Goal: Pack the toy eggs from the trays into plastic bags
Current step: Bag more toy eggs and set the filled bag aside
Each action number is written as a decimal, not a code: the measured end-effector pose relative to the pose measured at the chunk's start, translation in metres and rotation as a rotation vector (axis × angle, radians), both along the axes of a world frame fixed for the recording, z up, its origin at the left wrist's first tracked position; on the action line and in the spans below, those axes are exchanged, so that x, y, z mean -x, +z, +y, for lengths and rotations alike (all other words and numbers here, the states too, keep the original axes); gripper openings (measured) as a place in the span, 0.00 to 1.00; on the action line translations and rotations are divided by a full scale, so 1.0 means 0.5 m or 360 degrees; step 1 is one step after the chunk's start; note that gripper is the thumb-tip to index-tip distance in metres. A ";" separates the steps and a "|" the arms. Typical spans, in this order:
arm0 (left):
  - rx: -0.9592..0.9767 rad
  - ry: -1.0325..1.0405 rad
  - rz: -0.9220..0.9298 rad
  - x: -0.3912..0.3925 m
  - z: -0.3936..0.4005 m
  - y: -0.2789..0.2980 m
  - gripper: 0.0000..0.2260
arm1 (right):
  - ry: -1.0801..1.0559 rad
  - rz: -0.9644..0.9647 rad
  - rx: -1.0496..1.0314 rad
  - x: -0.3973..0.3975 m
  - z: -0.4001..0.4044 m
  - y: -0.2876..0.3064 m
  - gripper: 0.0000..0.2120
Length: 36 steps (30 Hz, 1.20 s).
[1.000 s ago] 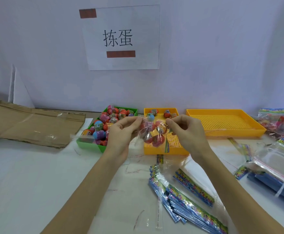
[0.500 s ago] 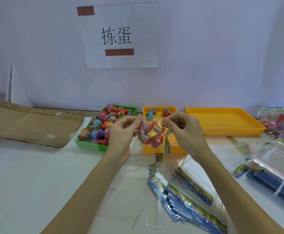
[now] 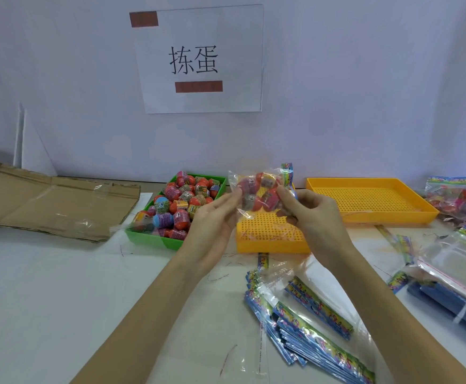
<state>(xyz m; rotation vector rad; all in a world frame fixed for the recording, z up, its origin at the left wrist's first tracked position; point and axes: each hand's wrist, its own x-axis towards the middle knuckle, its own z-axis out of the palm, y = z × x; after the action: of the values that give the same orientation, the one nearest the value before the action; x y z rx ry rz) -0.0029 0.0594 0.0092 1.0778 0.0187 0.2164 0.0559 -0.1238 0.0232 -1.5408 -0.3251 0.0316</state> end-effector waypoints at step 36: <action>-0.0705 -0.0303 -0.0233 0.014 0.056 -0.001 0.20 | 0.0402 0.0290 -0.0169 -0.005 -0.009 0.024 0.29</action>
<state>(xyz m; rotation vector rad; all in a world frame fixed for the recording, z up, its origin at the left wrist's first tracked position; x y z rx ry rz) -0.0101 0.0874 0.0085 1.4924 -0.2734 0.1289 0.0583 -0.1281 0.0351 -1.3726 -0.3685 0.3460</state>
